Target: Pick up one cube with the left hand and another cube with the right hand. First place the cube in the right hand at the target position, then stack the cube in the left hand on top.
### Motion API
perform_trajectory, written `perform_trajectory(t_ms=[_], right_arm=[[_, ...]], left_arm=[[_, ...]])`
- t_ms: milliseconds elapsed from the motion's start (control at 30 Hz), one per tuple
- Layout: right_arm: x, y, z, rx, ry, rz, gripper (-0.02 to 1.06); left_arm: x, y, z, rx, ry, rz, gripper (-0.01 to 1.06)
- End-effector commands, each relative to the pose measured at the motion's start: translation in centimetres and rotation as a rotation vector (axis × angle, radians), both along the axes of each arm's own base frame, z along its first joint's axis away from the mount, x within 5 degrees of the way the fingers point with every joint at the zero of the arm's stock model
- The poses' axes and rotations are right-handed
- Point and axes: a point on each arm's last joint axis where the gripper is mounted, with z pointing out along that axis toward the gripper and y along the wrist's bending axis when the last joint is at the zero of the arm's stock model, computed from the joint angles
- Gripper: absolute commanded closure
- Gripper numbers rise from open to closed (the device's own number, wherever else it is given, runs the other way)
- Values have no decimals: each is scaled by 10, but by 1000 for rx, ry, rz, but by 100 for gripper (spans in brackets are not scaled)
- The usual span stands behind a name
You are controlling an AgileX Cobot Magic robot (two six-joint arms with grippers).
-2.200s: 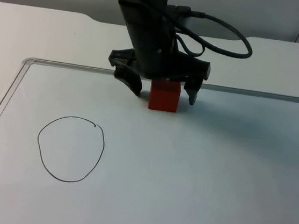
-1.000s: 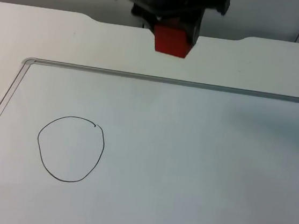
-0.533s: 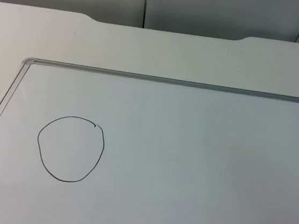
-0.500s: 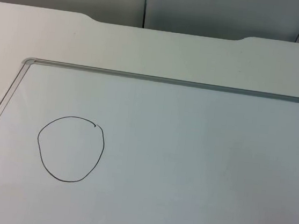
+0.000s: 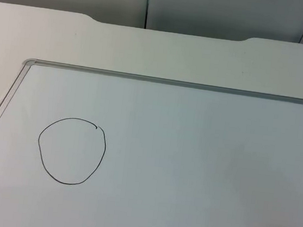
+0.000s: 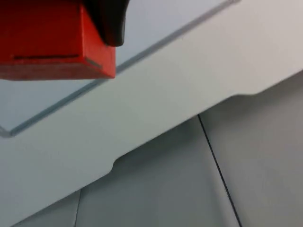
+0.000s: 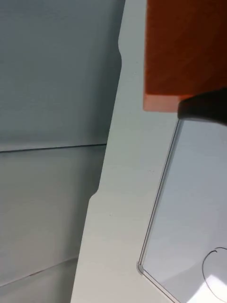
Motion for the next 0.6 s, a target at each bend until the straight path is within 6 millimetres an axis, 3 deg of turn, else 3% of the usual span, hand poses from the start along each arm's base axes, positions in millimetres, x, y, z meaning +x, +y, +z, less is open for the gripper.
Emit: perform_trajectory(t_ms=[0,167,267,400,533,567], right_arm=[[5,2,-2,4,-2,8,105],[24,16,-17,-14,87,52,105],[35,23,-21,-23,123,82,105],[49,35,-16,-39,174,122,105],[70,66,-3,-88,224,213,105],[70,66,-3,-88,224,213,105]], left_arm=[[-13,6,-9,-21,-4,5,105],[-55,41,-42,-45,23,95,105],[-68,50,-54,-50,41,112,105],[-85,62,-67,-72,60,132,105],[-103,74,-80,-87,72,148,105],[-103,74,-80,-87,72,148,105]])
